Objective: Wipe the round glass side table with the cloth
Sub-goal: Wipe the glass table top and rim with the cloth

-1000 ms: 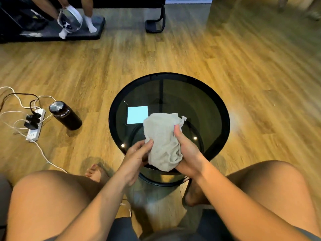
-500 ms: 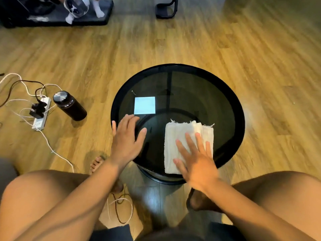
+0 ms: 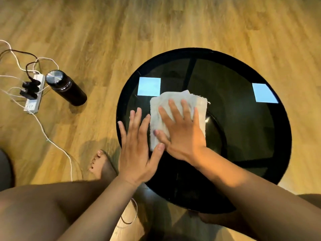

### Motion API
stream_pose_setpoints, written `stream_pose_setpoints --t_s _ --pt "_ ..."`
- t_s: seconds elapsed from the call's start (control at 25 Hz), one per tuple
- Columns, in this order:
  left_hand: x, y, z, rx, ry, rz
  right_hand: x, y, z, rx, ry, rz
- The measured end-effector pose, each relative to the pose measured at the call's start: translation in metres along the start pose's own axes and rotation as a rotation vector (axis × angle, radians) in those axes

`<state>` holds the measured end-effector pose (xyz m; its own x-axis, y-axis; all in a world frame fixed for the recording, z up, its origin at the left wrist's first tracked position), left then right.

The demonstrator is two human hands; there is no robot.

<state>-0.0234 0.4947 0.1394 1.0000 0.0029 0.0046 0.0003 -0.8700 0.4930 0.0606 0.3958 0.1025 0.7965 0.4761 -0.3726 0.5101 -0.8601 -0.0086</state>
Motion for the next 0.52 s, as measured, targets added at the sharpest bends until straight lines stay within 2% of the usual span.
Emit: stream_pose_setpoints --t_s 0.12,0.2,0.4,0.52 --pt "-0.002 0.004 0.0 -0.019 0.011 0.045 0.049 -0.04 -0.015 -0.006 -0.046 -0.149" --pt "-0.002 0.002 0.001 -0.015 0.005 0.055 0.084 -0.032 -0.03 0.033 -0.036 -0.151" --pt "-0.001 0.0 0.001 -0.009 -0.033 0.012 0.12 0.08 -0.063 0.136 -0.011 0.037" --pt "0.0 0.001 0.001 -0.009 -0.051 -0.005 0.091 0.137 -0.069 0.158 -0.008 0.004"
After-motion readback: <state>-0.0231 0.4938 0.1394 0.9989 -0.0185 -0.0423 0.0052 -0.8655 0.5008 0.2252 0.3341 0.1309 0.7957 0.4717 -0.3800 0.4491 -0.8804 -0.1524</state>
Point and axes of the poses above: each hand's wrist, its own x-axis towards the middle knuckle, its own z-axis out of the palm, y = z × x, the point moved 10 cm from there along x, towards the middle knuckle, and after that the axes turned 15 degrees about -y, right-handed, at the moved point
